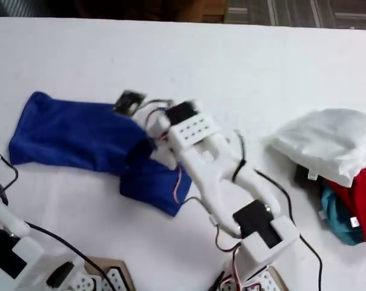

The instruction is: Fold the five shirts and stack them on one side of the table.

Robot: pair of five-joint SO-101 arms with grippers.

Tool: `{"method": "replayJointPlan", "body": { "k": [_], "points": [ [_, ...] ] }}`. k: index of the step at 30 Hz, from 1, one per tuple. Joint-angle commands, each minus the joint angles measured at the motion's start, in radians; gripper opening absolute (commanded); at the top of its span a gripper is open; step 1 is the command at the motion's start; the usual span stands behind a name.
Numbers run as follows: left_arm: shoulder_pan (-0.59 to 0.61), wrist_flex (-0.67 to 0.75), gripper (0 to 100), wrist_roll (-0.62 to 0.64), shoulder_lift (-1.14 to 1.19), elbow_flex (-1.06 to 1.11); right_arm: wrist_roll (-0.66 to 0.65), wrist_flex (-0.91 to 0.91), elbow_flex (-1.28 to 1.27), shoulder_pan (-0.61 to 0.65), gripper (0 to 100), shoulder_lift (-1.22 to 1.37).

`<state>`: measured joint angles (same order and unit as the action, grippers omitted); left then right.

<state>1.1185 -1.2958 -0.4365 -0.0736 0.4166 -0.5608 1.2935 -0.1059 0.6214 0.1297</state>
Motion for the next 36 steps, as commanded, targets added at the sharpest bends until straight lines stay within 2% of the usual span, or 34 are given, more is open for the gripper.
{"method": "replayJointPlan", "body": {
  "k": [1,5,7,15,24,28,36],
  "points": [
    [0.005,0.006,14,-0.006,-0.043,-0.004,0.072,-0.166,-0.064,0.025,8.8,-0.038],
    [0.005,0.006,14,-0.008,-0.043,-0.004,0.1,-0.302,-0.077,0.022,1.5,0.045],
    [0.005,0.006,14,-0.008,-0.041,-0.004,0.1,-0.337,-0.038,0.022,2.7,0.108],
    [0.005,0.008,14,-0.009,-0.041,-0.004,0.1,-0.317,0.354,0.022,1.7,0.424],
    [0.005,0.008,14,-0.009,-0.041,-0.004,0.101,-0.008,0.783,0.038,1.8,0.67],
    [0.005,0.008,14,-0.009,-0.041,-0.004,0.101,0.114,0.916,0.013,1.8,0.677],
    [0.005,0.008,14,-0.008,-0.041,-0.004,0.095,0.484,1.174,-0.01,1.9,0.648]
  ]
}}
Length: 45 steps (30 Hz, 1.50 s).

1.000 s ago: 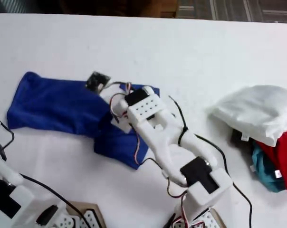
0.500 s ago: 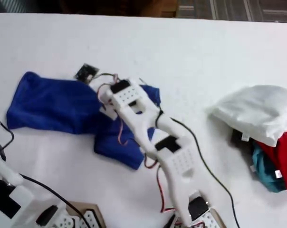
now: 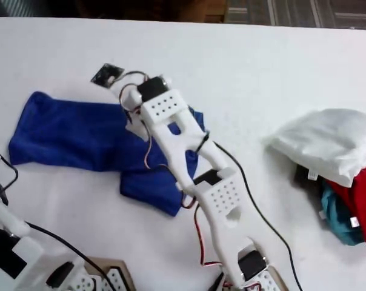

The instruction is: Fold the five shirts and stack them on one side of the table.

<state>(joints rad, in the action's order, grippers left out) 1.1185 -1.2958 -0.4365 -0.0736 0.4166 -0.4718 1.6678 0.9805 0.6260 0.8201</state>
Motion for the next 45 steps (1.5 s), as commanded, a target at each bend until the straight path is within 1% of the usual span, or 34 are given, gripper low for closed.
{"method": "replayJointPlan", "body": {
  "k": [1,3,6,10,12,17,20,23,25,27,29,31,34,38,42,45],
  "points": [
    [0.005,0.008,14,-0.008,-0.041,-0.004,0.006,0.107,0.078,-0.022,1.9,-0.054],
    [0.005,0.008,14,-0.006,-0.041,-0.004,0.005,0.107,0.031,-0.038,1.9,-0.114],
    [0.006,0.005,14,-0.009,-0.041,-0.004,-0.023,0.105,-0.132,-0.03,1.9,-0.239],
    [0.006,0.003,14,-0.009,-0.041,-0.002,-0.138,0.102,-0.494,0.031,1.9,-0.453],
    [0.006,0.006,14,-0.009,-0.041,-0.002,-0.157,0.087,-0.683,0.07,2.0,-0.565],
    [-0.002,0.008,14,-0.003,-0.041,-0.012,-0.157,-0.076,-1.112,0.134,2.2,-0.785],
    [-0.046,0.02,14,0.002,-0.043,-0.013,-0.155,-0.176,-1.306,0.145,2.2,-0.868],
    [-0.11,0.014,13,0.08,-0.043,-0.047,-0.155,-0.255,-1.435,0.147,2.2,-0.903],
    [-0.152,0.015,11,0.158,-0.043,-0.099,-0.153,-0.286,-1.482,0.145,2.2,-0.912],
    [-0.196,0.02,7,0.245,-0.041,-0.163,-0.117,-0.3,-1.505,0.143,2.2,-0.915],
    [-0.252,0.023,4,0.298,-0.041,-0.239,-0.081,-0.302,-1.508,0.143,2.2,-0.915],
    [-0.315,0.023,2,0.338,-0.04,-0.314,-0.069,-0.302,-1.508,0.143,2.2,-0.915],
    [-0.399,0.077,2,0.428,0.008,-0.394,-0.064,-0.317,-1.51,0.143,2.1,-0.915],
    [-0.471,0.158,2,0.519,0.204,-0.509,-0.064,-0.334,-1.51,0.148,2.2,-0.909],
    [-0.514,0.176,2,0.574,0.482,-0.748,-0.071,-0.343,-1.507,0.15,2.4,-0.909],
    [-0.543,0.147,2,0.578,0.697,-0.975,-0.066,-0.355,-1.507,0.174,9.3,-0.909]
  ]
}}
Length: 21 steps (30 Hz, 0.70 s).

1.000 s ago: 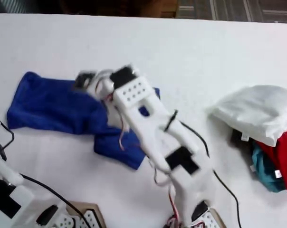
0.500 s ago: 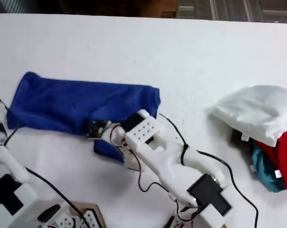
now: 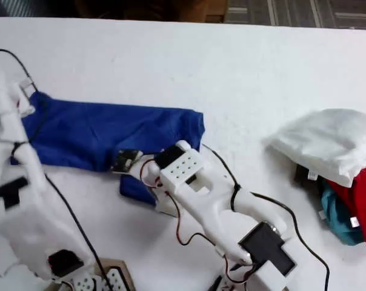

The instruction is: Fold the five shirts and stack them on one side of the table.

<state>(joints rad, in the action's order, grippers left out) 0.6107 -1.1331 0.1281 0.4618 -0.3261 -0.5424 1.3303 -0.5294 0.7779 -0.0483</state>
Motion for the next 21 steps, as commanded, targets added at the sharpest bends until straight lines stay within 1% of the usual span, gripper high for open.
{"method": "replayJointPlan", "body": {
  "k": [1,4,6,9,12,15,17,21],
  "points": [
    [-0.044,-0.044,2,0.014,0.229,-0.311,0.005,-0.021,0.003,0.033,13.0,-0.041],
    [-0.068,-0.16,2,0.014,0.414,-0.558,-0.002,-0.036,0.003,0.074,23.6,-0.041],
    [-0.074,-0.232,2,0.014,0.525,-0.72,0.0,-0.044,0.003,0.101,27.3,-0.041],
    [-0.08,-0.321,2,0.014,0.683,-0.937,0.0,-0.07,0.0,0.113,27.6,-0.039],
    [-0.081,-0.381,2,0.014,0.827,-1.109,-0.002,-0.09,0.0,0.111,27.6,-0.039],
    [-0.075,-0.434,2,0.014,0.916,-1.277,-0.003,-0.114,-0.002,0.11,27.6,-0.035],
    [-0.083,-0.46,2,0.014,0.948,-1.356,-0.011,-0.128,0.002,0.099,27.6,-0.007],
    [-0.083,-0.459,2,0.014,0.95,-1.337,-0.104,-0.136,0.003,0.094,27.6,0.091]
  ]
}}
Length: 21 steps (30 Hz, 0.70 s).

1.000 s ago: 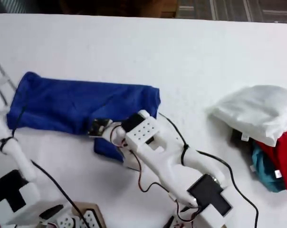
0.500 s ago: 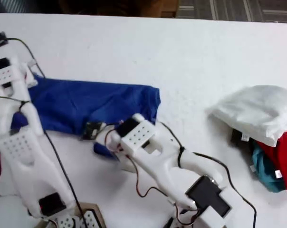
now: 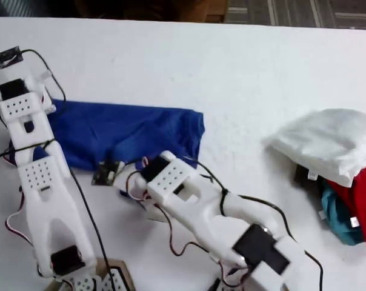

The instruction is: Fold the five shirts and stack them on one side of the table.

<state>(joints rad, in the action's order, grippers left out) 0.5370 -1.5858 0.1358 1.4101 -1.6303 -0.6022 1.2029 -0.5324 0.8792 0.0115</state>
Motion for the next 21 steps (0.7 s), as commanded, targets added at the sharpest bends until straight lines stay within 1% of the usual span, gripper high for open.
{"method": "replayJointPlan", "body": {
  "k": [1,4,6,8,11,14,18,21],
  "points": [
    [-0.009,-0.008,2,0.006,0.0,-0.033,-0.044,-0.008,0.006,-0.007,27.6,0.05],
    [-0.009,-0.009,2,0.006,0.0,-0.033,-0.038,-0.012,0.035,-0.013,27.6,0.096],
    [-0.009,-0.009,2,0.006,0.0,-0.033,-0.021,-0.01,0.068,-0.024,25.4,0.114],
    [-0.009,-0.009,2,0.006,0.0,-0.031,-0.012,-0.008,0.11,-0.036,17.7,0.131],
    [-0.009,-0.009,2,0.006,0.0,-0.031,-0.012,-0.007,0.167,-0.071,0.9,0.15],
    [-0.009,-0.009,2,0.006,0.0,-0.031,-0.012,-0.005,0.207,-0.108,5.8,0.154],
    [-0.009,-0.009,2,0.006,0.0,-0.03,-0.014,0.03,0.258,-0.127,1.4,0.151],
    [-0.009,-0.009,2,0.006,0.0,-0.03,-0.014,0.051,0.293,-0.127,1.8,0.151]
  ]
}}
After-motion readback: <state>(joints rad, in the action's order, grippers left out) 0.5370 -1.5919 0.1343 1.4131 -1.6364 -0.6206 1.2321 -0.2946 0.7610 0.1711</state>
